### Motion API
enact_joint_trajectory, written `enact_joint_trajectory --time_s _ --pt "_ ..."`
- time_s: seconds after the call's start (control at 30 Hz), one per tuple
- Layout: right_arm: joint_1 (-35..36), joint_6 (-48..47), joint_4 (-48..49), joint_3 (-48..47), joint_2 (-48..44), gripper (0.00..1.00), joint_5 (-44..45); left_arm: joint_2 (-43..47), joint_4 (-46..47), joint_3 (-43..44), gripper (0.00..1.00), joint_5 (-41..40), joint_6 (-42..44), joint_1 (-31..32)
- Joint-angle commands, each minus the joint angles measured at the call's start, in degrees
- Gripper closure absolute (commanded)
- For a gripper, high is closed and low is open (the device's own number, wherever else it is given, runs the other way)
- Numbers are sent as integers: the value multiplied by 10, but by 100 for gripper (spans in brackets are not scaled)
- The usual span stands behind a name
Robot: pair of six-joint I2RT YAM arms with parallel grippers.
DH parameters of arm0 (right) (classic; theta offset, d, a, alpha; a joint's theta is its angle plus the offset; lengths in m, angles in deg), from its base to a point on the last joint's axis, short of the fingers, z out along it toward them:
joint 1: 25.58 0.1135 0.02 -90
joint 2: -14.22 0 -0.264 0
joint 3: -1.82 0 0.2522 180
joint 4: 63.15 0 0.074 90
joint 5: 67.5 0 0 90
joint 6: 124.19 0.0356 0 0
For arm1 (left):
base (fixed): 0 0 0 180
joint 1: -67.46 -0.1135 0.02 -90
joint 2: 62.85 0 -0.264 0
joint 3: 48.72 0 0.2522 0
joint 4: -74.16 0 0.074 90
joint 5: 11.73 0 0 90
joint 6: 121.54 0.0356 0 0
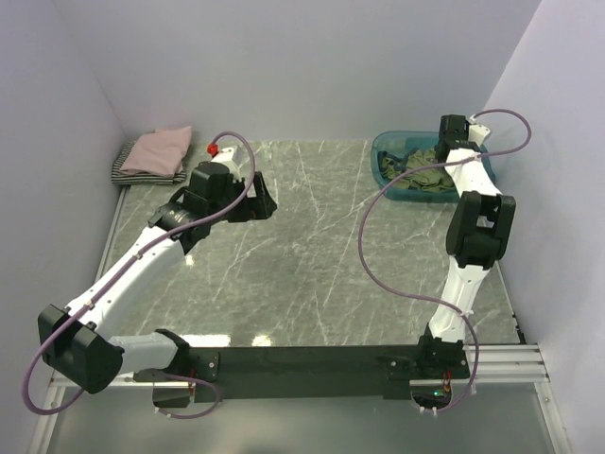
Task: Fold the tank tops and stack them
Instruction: Grab the tank top from the pile, then move the tank top to the center of the board
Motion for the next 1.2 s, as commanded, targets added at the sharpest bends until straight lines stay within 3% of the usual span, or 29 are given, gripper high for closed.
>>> enact_joint_trajectory --time_s 0.0,0.03,0.07,0.13,0.4,0.6,0.83,0.97,1.07,1.17 --pt "-3 -8 -8 -40 0 50 10 -1 26 -5 0 15 6 -5" --pt "-3 -10 -4 -37 -1 60 8 -3 27 -5 0 17 6 -5" --pt "-4 -10 -4 -39 -2 80 6 -4 26 -5 1 17 6 -7" --pt "-4 -8 -9 -58 -5 100 3 -6 26 -3 0 19 4 -7" --pt "26 -9 -11 -163 -79 100 -33 -3 24 14 1 20 -3 -17" --pt "112 -54 -42 -378 -113 100 -27 4 34 18 0 27 -10 -31" --pt "294 -139 65 -371 -215 100 19 39 41 18 0 23 -29 -64" --pt "434 -192 145 -358 -264 100 37 56 35 21 1 7 -40 -84" --pt "541 -272 186 -373 -269 100 67 65 34 22 1 2 -47 -97" --pt "601 -343 243 -388 -268 100 103 75 32 20 0 -8 -55 -107"
